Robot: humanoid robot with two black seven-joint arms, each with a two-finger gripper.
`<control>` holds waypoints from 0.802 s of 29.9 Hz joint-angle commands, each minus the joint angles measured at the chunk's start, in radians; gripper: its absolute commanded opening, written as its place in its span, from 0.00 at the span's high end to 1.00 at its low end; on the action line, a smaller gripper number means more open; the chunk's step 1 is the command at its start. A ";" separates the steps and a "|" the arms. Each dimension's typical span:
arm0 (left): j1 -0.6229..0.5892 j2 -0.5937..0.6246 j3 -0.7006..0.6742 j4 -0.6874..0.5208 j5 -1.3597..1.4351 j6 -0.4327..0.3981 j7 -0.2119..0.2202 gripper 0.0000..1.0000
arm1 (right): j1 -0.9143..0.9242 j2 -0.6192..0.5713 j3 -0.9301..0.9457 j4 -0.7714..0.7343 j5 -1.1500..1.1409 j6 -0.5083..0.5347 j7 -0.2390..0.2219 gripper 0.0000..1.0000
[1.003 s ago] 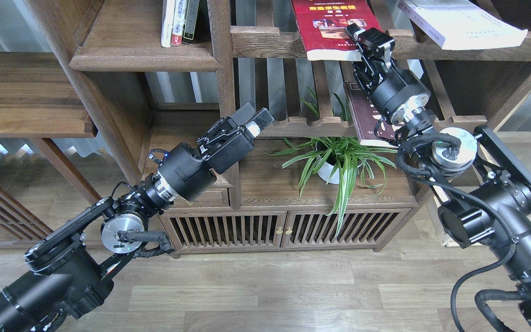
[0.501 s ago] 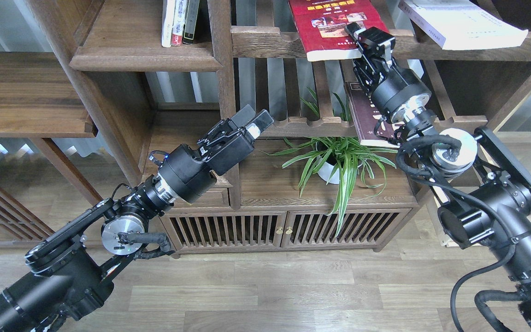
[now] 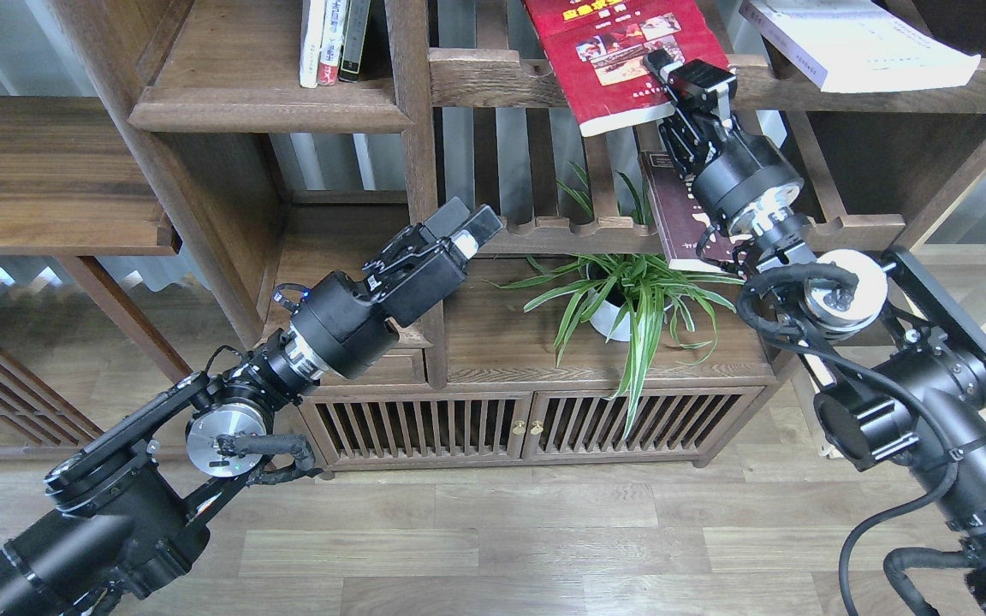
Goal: Organize books on shelf
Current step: 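Tilt the red book outward from the shelf with the right gripper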
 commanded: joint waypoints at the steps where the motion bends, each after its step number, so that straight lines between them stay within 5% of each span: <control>1: 0.000 0.000 -0.004 0.000 0.000 0.000 0.001 0.00 | -0.009 -0.001 0.000 0.000 0.000 0.024 0.001 0.92; 7: 0.000 0.000 -0.011 0.000 -0.008 0.000 -0.005 0.00 | -0.025 0.002 0.034 0.000 0.000 0.064 0.001 0.94; 12: 0.007 -0.003 -0.007 0.002 -0.075 0.000 0.003 0.00 | -0.061 -0.004 0.034 0.000 0.000 0.249 -0.001 0.96; 24: -0.003 -0.005 -0.028 0.012 -0.135 0.000 0.003 0.00 | -0.136 0.001 0.031 0.000 -0.001 0.461 0.001 0.97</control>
